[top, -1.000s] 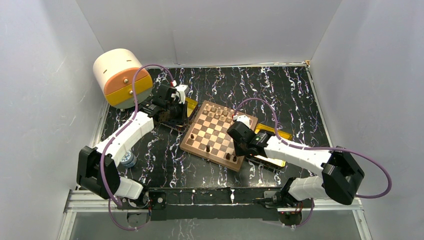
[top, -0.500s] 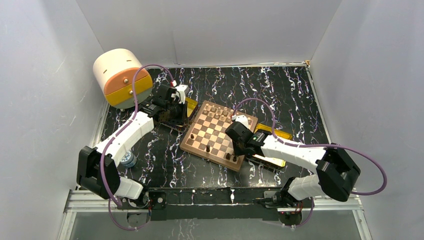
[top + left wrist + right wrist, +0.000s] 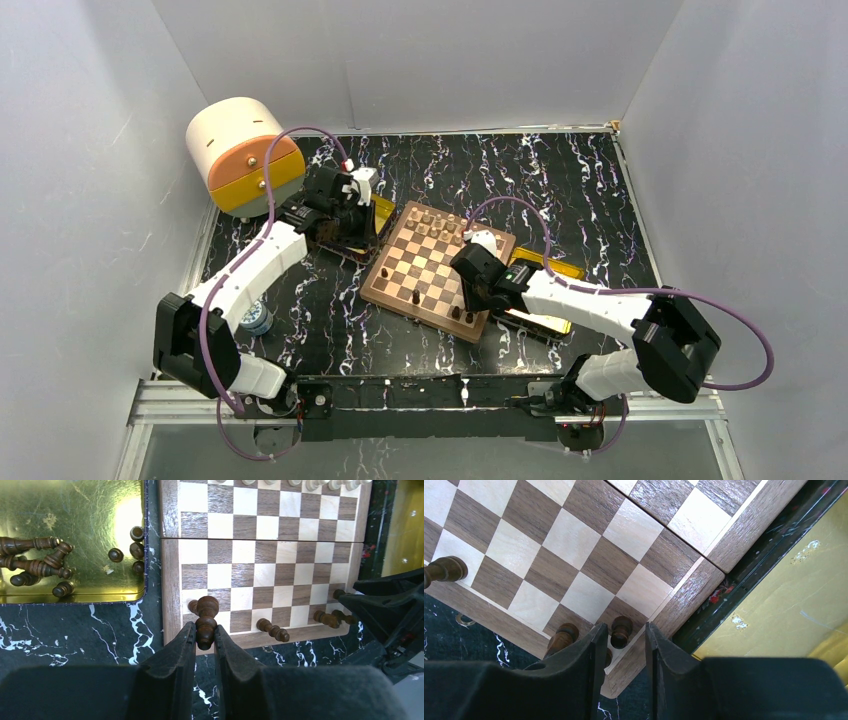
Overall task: Set up the chess pieces on the board
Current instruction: Place the chess piece on the chessboard.
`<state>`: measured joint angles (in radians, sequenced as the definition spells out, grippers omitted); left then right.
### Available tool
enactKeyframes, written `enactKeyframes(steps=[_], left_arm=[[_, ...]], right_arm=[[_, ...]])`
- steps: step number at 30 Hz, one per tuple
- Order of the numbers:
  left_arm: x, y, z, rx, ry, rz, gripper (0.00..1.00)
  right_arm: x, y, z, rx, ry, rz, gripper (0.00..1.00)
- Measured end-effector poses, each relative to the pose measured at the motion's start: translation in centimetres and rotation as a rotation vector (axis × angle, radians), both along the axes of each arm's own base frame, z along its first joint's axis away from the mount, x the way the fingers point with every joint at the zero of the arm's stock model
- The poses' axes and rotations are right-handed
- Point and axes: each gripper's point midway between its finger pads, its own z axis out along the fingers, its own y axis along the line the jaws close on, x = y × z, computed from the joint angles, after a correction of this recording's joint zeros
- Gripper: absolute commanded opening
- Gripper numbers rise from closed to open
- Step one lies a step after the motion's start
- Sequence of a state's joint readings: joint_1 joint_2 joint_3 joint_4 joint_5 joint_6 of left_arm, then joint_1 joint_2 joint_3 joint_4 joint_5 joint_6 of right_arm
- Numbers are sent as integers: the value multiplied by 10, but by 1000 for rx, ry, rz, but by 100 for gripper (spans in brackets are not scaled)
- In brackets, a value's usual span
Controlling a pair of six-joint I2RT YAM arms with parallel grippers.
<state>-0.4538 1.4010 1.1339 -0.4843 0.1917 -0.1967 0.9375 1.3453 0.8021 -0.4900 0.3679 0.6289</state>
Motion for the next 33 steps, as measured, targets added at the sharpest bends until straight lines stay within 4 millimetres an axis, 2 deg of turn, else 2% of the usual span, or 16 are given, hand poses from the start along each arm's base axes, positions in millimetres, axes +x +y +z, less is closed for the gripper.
enactKeyframes(steps=[5,10,17,19,27,33], left_arm=[[-2,-7,14,-31,22,-19,5],[0,-15,19,-45,64,-37,4],[-11,-14,7,6,160,-44,4],[-13,-17,7,31,167,-51,4],[-25,-49,9,130,152,-130,4],[-35,-46,3,186,177,-119,5]], right_arm=[[1,1,5,10,-6,-2,50],[8,9,27,56,-43,-6,62],[12,11,62,139,-115,-18,93],[12,10,70,158,-133,-23,98],[10,-4,101,227,-213,-60,99],[7,-23,116,233,-266,-96,99]])
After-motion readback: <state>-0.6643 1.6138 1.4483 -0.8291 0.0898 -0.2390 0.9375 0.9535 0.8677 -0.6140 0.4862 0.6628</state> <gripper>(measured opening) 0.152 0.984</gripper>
